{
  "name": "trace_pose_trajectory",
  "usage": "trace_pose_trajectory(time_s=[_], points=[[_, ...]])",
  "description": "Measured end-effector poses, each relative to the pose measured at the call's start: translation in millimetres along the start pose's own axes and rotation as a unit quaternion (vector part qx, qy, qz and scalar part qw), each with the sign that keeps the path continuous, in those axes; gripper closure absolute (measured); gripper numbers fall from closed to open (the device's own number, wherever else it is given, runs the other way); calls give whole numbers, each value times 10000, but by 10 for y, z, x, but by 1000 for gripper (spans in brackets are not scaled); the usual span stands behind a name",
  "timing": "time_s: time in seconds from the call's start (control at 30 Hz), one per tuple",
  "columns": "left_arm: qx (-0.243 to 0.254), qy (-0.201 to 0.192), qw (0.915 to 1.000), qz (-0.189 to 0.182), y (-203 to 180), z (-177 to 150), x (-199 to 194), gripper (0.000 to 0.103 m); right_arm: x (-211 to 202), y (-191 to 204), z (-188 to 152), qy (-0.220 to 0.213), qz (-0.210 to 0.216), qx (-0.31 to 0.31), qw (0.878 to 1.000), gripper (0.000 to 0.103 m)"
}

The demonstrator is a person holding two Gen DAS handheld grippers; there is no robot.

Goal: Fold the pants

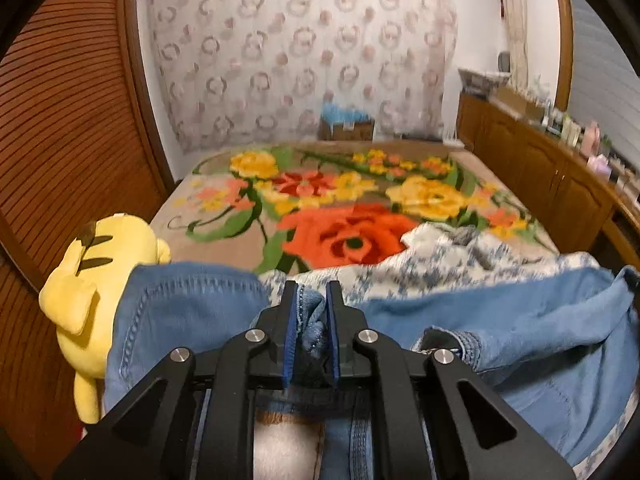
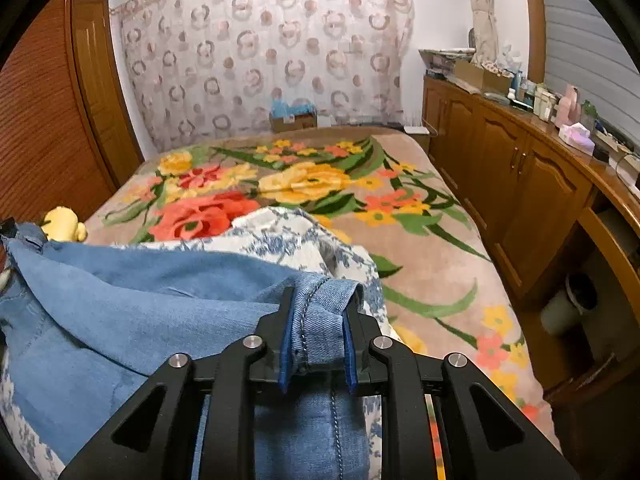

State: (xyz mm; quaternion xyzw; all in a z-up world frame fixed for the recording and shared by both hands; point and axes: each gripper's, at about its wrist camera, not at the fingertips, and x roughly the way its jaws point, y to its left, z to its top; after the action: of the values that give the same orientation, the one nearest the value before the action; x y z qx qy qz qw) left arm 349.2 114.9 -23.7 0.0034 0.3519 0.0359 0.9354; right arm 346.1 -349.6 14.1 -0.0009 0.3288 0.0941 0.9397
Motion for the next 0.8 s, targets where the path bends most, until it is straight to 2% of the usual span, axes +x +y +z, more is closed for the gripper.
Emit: trace_pose_trajectory(time_s=[0.07,0.13,0.2,0.3,0.43,0.67,0.73,0.8], points=[[5,-29,10000,12,-7,-34,-50,74,-22,-12,23,29,7,79,10000,77],[-45,-50,9999,-119,-18,-55,-121,53,-83,-22,73,6,-62,100,9999,73],[-70,-108,9996,-266,-38,-73,-194,47,-165,-17,126,-58,-87,83,9999,67],[-23,-74,9992,-393,-116,-110,-254,21,-250,38,143,-150,-137,6,9998,58],[75,-132,9972,-729,-293,-183,-382,21,-391,214,116,-301,-40,-183,9994,54],[118,-68,9904,-1378,-571,-393,-440,20,-384,743,-7,-164,739,-582,9954,51],[207,25,9888,-1479,-641,-467,-397,12,-328,920,-57,-67,941,-685,9932,50],[302,64,9882,-1499,-697,-532,-374,12,-276,1083,-114,15,1105,-808,9906,50]])
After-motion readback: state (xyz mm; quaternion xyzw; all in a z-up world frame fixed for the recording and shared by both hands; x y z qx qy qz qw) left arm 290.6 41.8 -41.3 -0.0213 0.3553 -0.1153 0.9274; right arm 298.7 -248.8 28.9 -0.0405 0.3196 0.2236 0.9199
